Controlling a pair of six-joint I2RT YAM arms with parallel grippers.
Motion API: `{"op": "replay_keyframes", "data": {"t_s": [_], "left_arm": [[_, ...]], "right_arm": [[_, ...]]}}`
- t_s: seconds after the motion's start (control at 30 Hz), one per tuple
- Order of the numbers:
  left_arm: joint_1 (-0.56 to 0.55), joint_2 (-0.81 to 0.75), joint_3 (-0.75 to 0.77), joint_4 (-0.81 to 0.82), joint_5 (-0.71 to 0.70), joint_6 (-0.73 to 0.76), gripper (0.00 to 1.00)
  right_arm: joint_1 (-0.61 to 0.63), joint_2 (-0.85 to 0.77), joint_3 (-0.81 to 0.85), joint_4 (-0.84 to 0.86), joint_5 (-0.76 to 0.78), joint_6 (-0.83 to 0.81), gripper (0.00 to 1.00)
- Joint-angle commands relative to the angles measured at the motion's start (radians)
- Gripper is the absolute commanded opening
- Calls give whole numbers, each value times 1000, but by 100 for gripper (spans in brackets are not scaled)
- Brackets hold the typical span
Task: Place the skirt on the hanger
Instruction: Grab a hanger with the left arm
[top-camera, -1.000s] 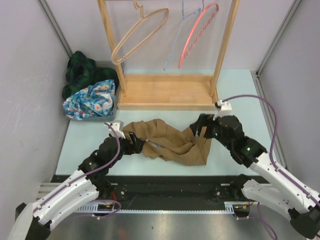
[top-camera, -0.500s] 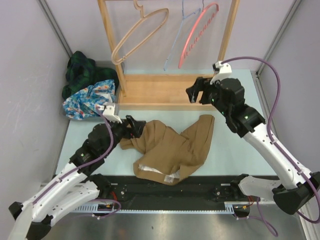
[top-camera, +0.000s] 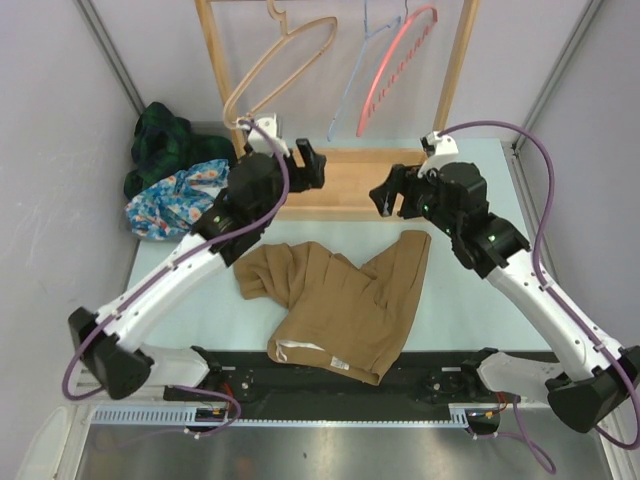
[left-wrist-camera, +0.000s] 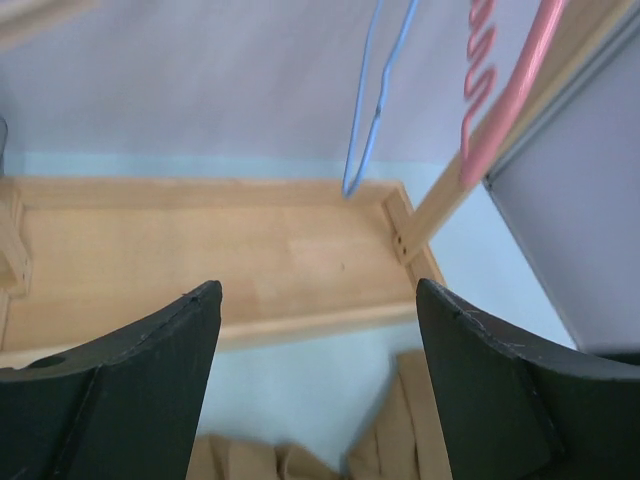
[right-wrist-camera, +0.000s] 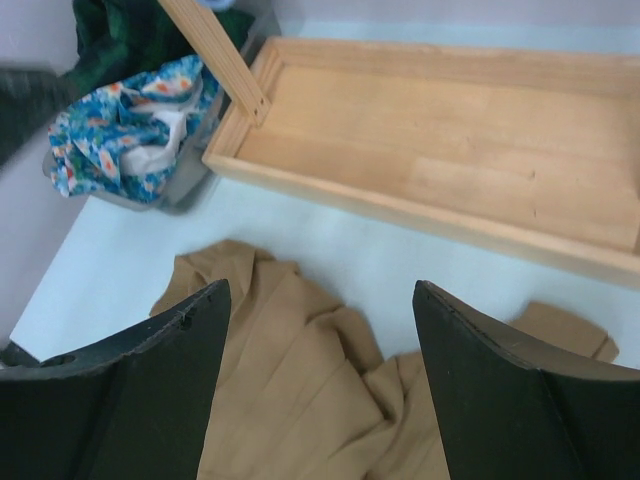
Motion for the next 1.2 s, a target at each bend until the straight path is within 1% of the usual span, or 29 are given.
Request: {"op": "replay_keyframes", "data": {"t_s": [0.0,0.03,0.07,0.13,0.2,0.23,0.27,0.3,0.33,0.37,0.47,0.5,0.53,0.6,0.8,0.87,0.93,1.0,1.03,1.1,1.13,1.17], "left_arm": [[27,120,209,72,-106,30,81],[36,151,296,55,-84,19,81],[48,213,338,49,-52,1,80],[77,266,442,41,18,-11,79],[100,342,507,38,80,-11,79],[103,372,577,22,100,-13,79],[110,398,614,17,164,-8,79],[122,462,654,5,192,-7,79],[125,493,749,-40,204,-10,79],[126,522,792,-51,259,7,79],[133,634,933,-80,308,18,79],[134,657,968,-89,305,22,79],[134,704,1039,-124,286,22,79],[140,738,1087,-149,258,24,78],[142,791,1082,-146,218,61,76],[140,801,1079,-146,215,76,74],[140,811,1079,-150,216,91,70],[140,820,1078,-152,213,102,59],[142,818,1078,-152,206,108,47],[140,818,1078,-143,201,117,35],[140,818,1079,-140,200,124,25],[140,814,1079,-132,204,127,22]], "right_arm": [[-5,-84,-48,-36,-24,27,78],[-6,-92,-62,-47,-23,30,78],[-6,-101,-68,-53,-24,30,78],[-6,-124,-77,-74,-23,25,78],[-9,-138,-90,-82,-24,22,79],[-9,-150,-93,-93,-23,18,79],[-11,-154,-94,-98,-23,15,79],[-9,-157,-100,-104,-24,11,79],[-12,-158,-102,-110,-23,8,79],[-14,-160,-102,-114,-23,5,79],[-15,-160,-104,-127,-24,-1,79],[-18,-161,-107,-127,-24,-1,79],[-18,-163,-110,-130,-24,1,79],[-20,-169,-113,-131,-24,1,79],[-34,-181,-131,-140,-23,-1,79],[-43,-183,-136,-142,-20,-1,79],[-49,-183,-137,-145,-20,1,79],[-52,-183,-140,-144,-17,2,79],[-57,-183,-140,-145,-17,5,79],[-58,-181,-140,-147,-13,5,79],[-61,-181,-140,-147,-13,5,79],[-61,-183,-142,-148,-12,4,79]]}}
